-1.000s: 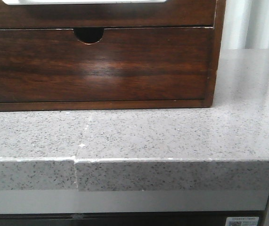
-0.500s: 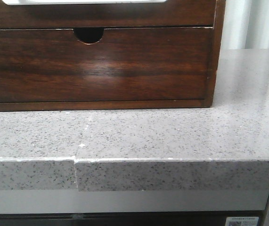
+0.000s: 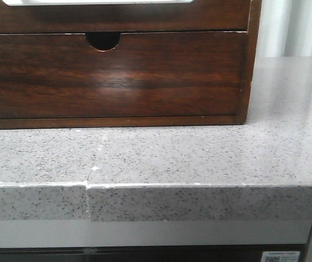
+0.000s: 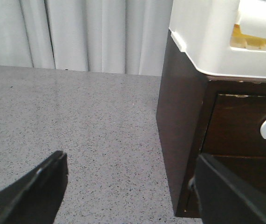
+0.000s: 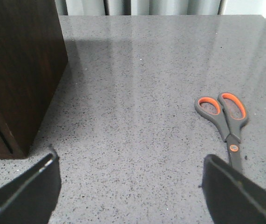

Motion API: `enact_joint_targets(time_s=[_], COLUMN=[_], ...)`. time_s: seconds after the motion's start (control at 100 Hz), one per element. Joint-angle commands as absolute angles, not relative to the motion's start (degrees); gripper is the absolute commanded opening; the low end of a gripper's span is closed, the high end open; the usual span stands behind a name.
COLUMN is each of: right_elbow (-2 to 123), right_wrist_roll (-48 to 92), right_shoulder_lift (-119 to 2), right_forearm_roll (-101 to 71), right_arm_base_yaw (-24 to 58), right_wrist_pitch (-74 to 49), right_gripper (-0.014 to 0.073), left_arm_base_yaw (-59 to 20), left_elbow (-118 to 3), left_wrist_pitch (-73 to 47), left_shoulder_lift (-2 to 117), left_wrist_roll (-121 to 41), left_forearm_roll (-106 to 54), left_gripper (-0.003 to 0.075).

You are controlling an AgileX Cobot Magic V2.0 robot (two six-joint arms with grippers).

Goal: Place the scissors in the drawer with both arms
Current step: 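Move the left gripper to the white drawer handle and grasp it, then pull the drawer open toward the robot with the left gripper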

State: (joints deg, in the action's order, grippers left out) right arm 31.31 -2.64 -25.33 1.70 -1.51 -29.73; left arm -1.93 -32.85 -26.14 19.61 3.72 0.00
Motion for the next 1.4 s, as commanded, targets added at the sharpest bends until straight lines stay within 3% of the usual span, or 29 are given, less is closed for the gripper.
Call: enact_joint_targets(time_s=[0.0, 0.13, 0.4, 0.71, 0.99, 1.39], right_elbow=[33.42, 33.42, 33.42, 33.42, 33.42, 32.97], right_wrist_roll=[-1.98, -1.98, -1.98, -1.98, -1.98, -1.98], right_shoulder_lift=[-26.05, -26.05, -26.05, -26.05, -26.05, -26.05], right_forearm_roll=[2.25, 2.25, 1.93, 1.86, 1.86, 1.44], right_arm_base_yaw=[-1.68, -1.68, -1.68, -1.68, -1.68, -1.68], right_wrist_pitch=[-24.98, -24.42, -24.4, -24.4, -24.4, -24.4], right_gripper=[0.0583, 0.0583, 0.0583, 0.0583, 0.0583, 0.0583], left_arm_base_yaw=[-1.94, -1.94, -1.94, -1.94, -1.94, -1.94], left_elbow=[-34.7, -34.7, -32.08, -30.53, -30.64, -30.73], left_wrist_pitch=[-21.32, -21.32, -16.82, -21.02, -26.83, -41.94], left_shoulder_lift=[20.45, 20.45, 21.02, 28.41, 36.95, 50.22], left_wrist_roll=[3.98, 3.98, 3.98, 3.2, -18.82, -48.72], left_forearm_roll=[0.0, -4.91, -32.73, -48.55, -75.32, -106.31], left_gripper=[0.0547, 0.0546, 0.0547, 0.0542, 0.0398, 0.0396])
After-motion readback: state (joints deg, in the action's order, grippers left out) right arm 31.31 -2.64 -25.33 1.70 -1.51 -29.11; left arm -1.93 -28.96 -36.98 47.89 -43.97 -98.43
